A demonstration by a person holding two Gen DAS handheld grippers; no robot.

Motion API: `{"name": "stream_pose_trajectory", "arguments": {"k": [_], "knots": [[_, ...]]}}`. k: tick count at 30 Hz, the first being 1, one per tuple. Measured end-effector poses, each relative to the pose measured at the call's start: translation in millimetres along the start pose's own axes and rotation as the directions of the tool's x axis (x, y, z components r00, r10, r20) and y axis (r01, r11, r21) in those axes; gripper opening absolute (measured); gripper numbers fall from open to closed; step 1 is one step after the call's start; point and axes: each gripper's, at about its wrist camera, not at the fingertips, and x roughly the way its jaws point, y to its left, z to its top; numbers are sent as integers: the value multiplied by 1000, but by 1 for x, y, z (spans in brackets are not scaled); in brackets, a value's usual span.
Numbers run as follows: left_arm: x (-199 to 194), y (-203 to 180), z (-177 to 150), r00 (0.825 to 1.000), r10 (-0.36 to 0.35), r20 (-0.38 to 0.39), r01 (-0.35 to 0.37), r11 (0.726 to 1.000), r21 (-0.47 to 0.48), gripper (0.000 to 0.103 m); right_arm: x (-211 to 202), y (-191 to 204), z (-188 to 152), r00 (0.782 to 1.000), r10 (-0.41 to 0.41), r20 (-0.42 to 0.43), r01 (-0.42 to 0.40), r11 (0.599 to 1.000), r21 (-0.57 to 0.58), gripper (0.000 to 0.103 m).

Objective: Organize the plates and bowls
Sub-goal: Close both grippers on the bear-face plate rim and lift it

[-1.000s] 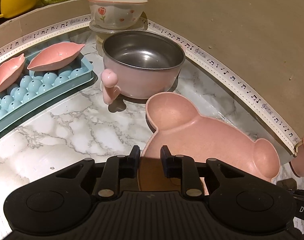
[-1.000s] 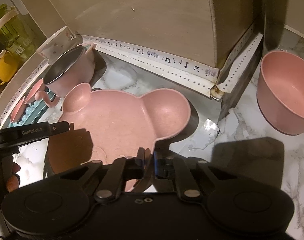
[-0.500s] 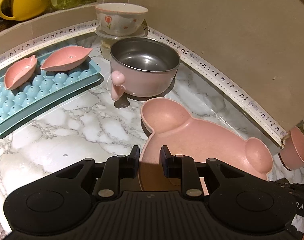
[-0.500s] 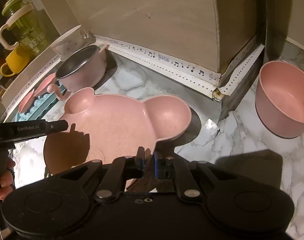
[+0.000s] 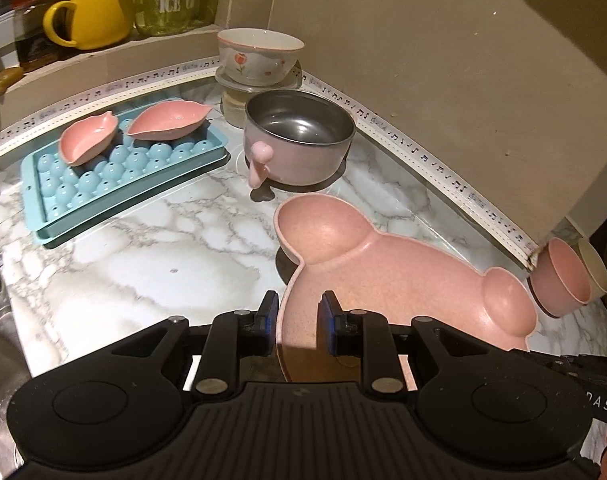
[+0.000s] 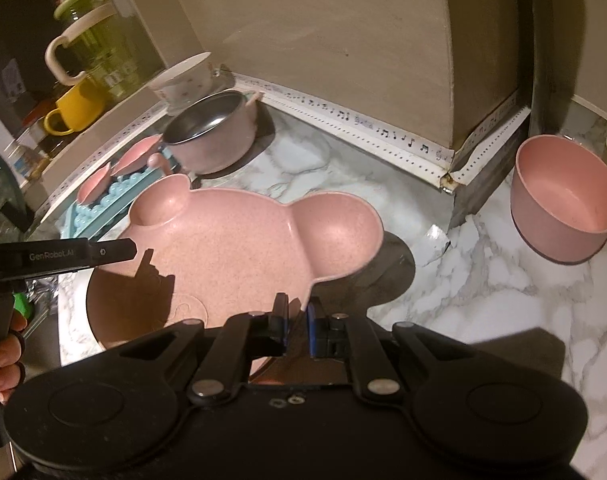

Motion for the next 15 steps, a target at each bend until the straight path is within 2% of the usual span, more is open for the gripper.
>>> {"name": "stream_pose_trajectory", "arguments": {"k": [15], "knots": [[-58, 29, -44, 1000, -4, 18, 4, 1000, -15, 22, -35, 34, -33, 999, 39, 11, -39, 998, -53, 8]]}}
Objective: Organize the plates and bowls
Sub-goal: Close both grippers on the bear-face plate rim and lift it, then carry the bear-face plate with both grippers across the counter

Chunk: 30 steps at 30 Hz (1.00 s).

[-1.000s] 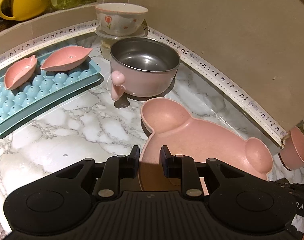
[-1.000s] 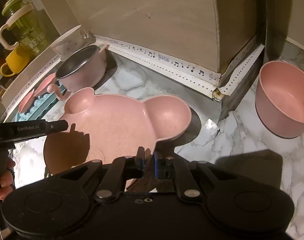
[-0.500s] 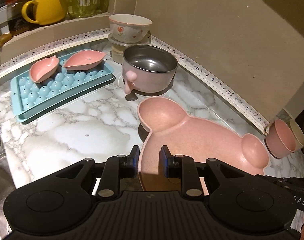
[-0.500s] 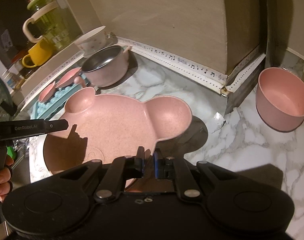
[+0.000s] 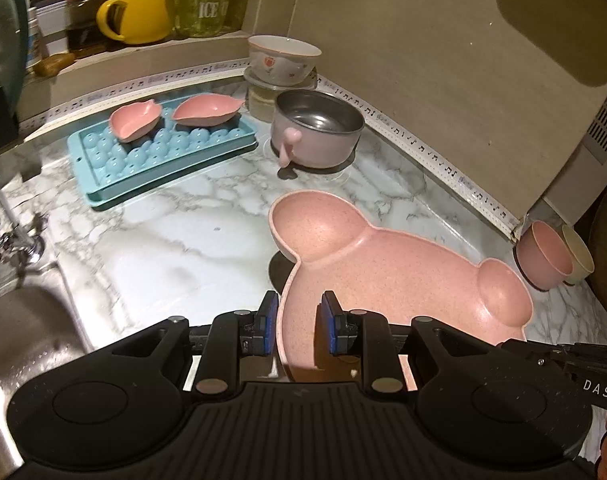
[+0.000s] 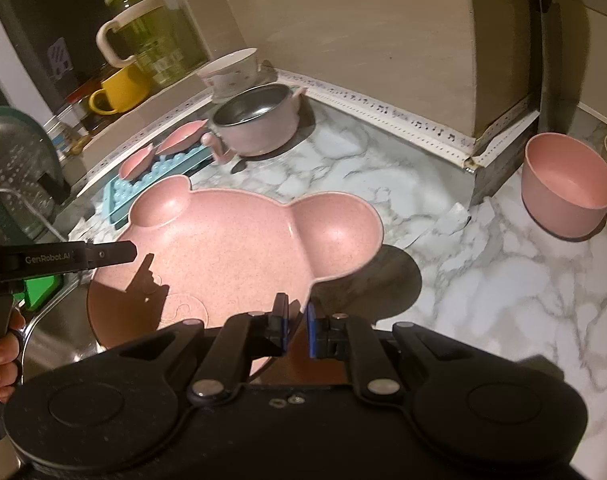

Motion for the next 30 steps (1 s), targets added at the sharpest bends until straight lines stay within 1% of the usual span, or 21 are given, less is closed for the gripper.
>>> {"name": "stream_pose_trajectory", "arguments": {"k": [13, 20, 30], "knots": [[-20, 25, -36, 999, 9, -37, -9, 1000, -23, 22, -9, 25, -30, 999, 23, -28, -23, 1000, -14, 8], [-21, 29, -53, 998, 7, -62, -8, 1000, -15, 22, -11, 28, -43, 999, 32, -43, -32, 999, -6, 8], [-19, 33, -67, 996, 1, -84, -3, 1000, -19, 22, -9, 29, -56, 998, 22, -61, -22, 1000, -2, 8]]}}
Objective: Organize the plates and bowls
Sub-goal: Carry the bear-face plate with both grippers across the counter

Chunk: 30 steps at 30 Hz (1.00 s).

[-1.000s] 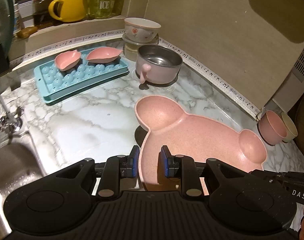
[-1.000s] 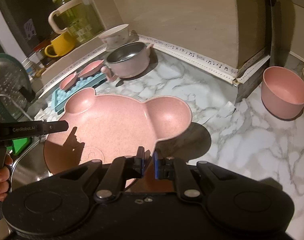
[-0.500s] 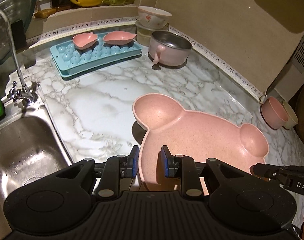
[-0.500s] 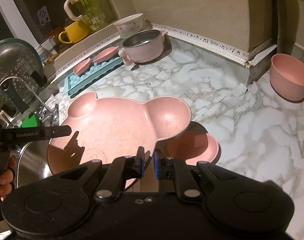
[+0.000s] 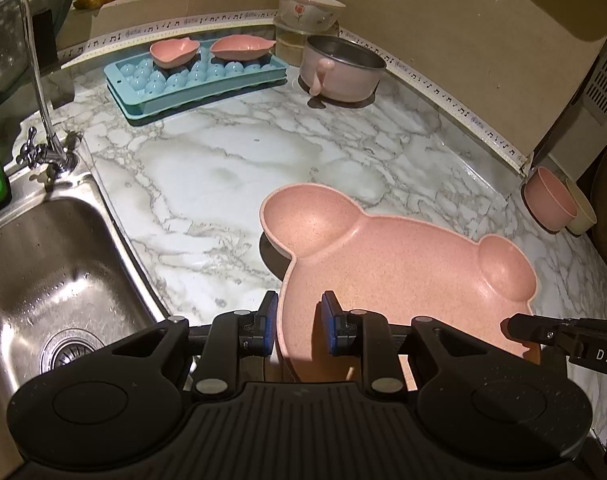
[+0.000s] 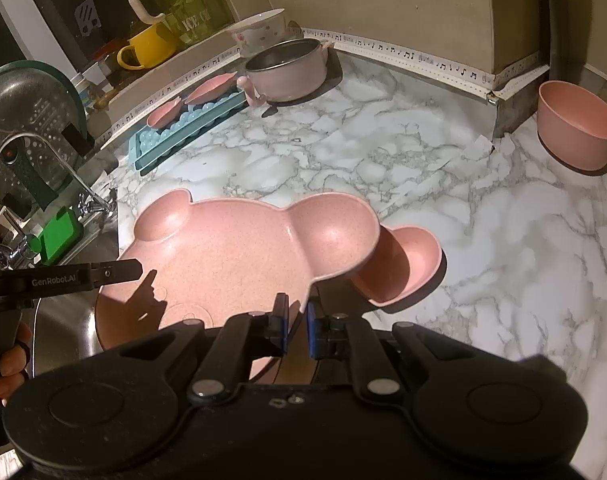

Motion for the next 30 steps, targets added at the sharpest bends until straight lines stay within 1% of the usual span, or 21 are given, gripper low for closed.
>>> {"name": "stream_pose_trajectory", "arguments": {"k": [9, 16, 18, 27, 28, 30], "knots": [[-4, 2, -9, 1000, 0, 8, 0, 1000, 6, 22, 2, 2, -5, 1000, -1, -8, 1, 1000, -8, 8], [-8, 0, -15, 1000, 4, 19, -5, 999, 37, 22, 4, 2, -7, 1000, -9, -18, 9, 1000, -5, 8], [-9, 1, -16, 1000, 0, 21, -1, 999, 33, 22, 5, 0, -9, 1000, -10, -24, 10, 1000, 1, 8], [-15, 4, -21, 1000, 2, 27, -3, 1000, 29, 22, 2, 5, -11, 1000, -18, -17, 18, 1000, -3, 18], [-17, 4, -22, 999, 3, 33, -4, 1000, 31, 22, 1, 5, -11, 1000, -23, -14, 23, 1000, -3, 23], [-22, 3, -23, 999, 4, 45, -6, 999, 38, 22, -2, 4, -12, 999, -42, -10, 42, 999, 2, 24]]}}
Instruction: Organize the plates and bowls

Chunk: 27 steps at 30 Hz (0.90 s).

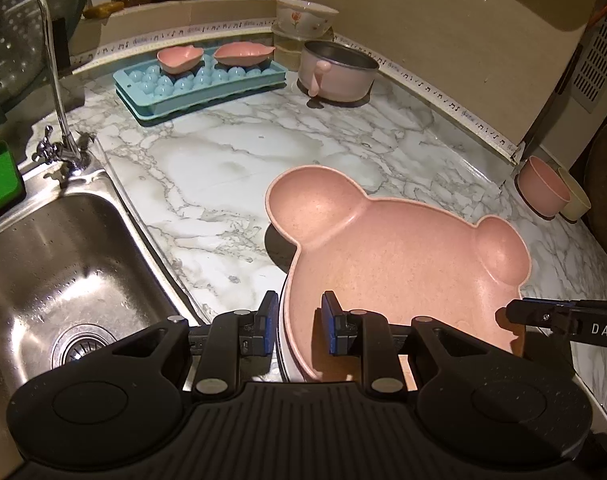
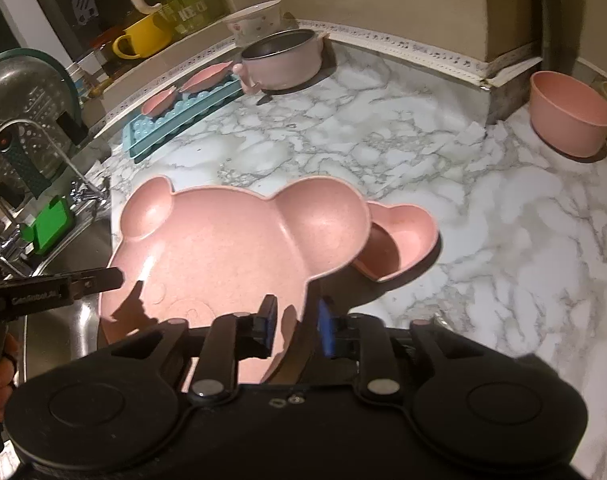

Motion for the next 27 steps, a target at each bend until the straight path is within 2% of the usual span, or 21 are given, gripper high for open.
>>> {"name": "stream_pose_trajectory", "arguments": {"k": [7, 14, 17, 18, 20, 22, 27], "knots": [[-19, -10, -3, 999, -9, 45, 7, 999, 39, 23, -13, 1, -4, 1000, 1, 25, -1, 1000, -1, 30], [-35, -30, -1, 995, -54, 78, 48, 995, 84, 24, -32, 9, -7, 998, 6, 70, -5, 1000, -17, 38], [-40, -40, 1, 993, -79, 91, 69, 992, 102, 34, -41, 11, -8, 996, 8, 94, -6, 1000, -23, 41], [-42, -43, 1, 992, -87, 96, 76, 991, 109, 46, -44, 12, -9, 995, 7, 103, -4, 1000, -24, 42], [-46, -51, 2, 989, -97, 115, 83, 989, 120, 60, -51, 12, -10, 993, 1, 120, 1, 1000, -23, 46], [-48, -59, 4, 986, -112, 123, 94, 986, 141, 60, -58, 10, -11, 990, -11, 138, 14, 1000, -18, 55], [-48, -83, 10, 980, -150, 128, 127, 976, 175, 60, -76, 1, -11, 982, -47, 182, 48, 999, 2, 64]]}}
